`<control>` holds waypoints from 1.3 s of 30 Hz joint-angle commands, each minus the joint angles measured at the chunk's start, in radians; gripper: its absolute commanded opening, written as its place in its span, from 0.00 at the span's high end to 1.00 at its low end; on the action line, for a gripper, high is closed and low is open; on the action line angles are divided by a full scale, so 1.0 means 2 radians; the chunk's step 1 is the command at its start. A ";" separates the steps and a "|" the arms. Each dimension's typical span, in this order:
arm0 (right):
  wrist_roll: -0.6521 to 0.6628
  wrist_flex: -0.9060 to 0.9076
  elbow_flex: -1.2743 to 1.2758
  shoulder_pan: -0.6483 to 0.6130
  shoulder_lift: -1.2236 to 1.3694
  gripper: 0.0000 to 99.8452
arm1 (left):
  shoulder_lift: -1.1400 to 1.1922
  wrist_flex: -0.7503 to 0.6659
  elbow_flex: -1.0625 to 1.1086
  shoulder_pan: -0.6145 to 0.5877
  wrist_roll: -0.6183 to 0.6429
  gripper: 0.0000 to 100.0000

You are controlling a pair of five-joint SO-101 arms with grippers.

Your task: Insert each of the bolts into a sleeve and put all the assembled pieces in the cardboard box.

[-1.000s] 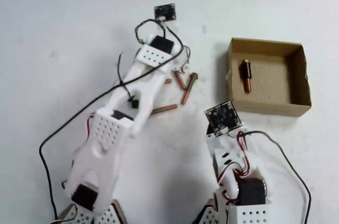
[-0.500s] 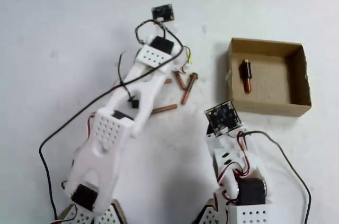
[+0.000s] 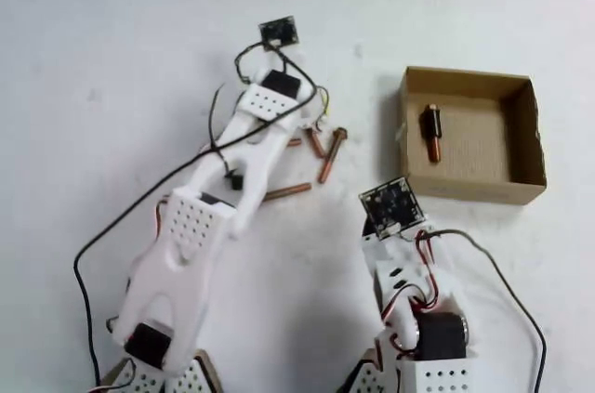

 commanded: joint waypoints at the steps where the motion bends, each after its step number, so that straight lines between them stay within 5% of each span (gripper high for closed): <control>1: -0.002 -0.013 -0.005 0.007 -0.005 0.98 | -0.003 -0.022 -0.015 -0.020 0.008 0.97; 7: -0.002 -0.013 -0.005 0.007 -0.005 0.98 | -0.008 -0.020 -0.019 -0.025 0.005 0.98; 12: -0.002 -0.013 -0.005 0.007 -0.005 0.98 | -0.013 -0.008 -0.037 -0.016 -0.069 0.98; 21: -0.002 -0.025 0.003 0.005 -0.005 0.98 | -0.030 0.130 -0.182 0.002 -0.117 0.98; 28: -0.005 -0.026 0.004 0.003 -0.005 0.98 | -0.026 0.294 -0.399 -0.002 -0.186 0.98; 39: -0.006 -0.040 0.003 0.002 -0.004 0.98 | -0.099 0.302 -0.400 -0.032 -0.203 0.98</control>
